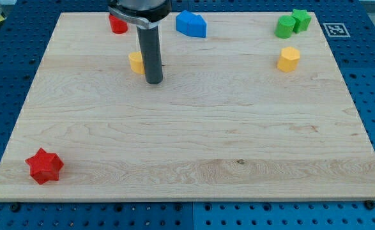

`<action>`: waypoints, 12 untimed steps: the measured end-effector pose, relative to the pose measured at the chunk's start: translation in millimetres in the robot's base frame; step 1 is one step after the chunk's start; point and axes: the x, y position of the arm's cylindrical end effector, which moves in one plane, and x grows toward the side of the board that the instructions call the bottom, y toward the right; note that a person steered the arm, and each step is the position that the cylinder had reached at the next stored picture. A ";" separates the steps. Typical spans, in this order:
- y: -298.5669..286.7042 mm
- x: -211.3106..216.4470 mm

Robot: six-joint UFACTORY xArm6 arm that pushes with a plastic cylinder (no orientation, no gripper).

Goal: Push the yellow heart towards the top left corner

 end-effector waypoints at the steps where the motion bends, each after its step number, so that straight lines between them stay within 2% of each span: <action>1: -2.3 -4.6; 4: -30.7 -64.4; 5: -40.7 -67.1; 6: -40.8 -38.3; 7: -40.8 -30.8; 12: -101.3 -111.4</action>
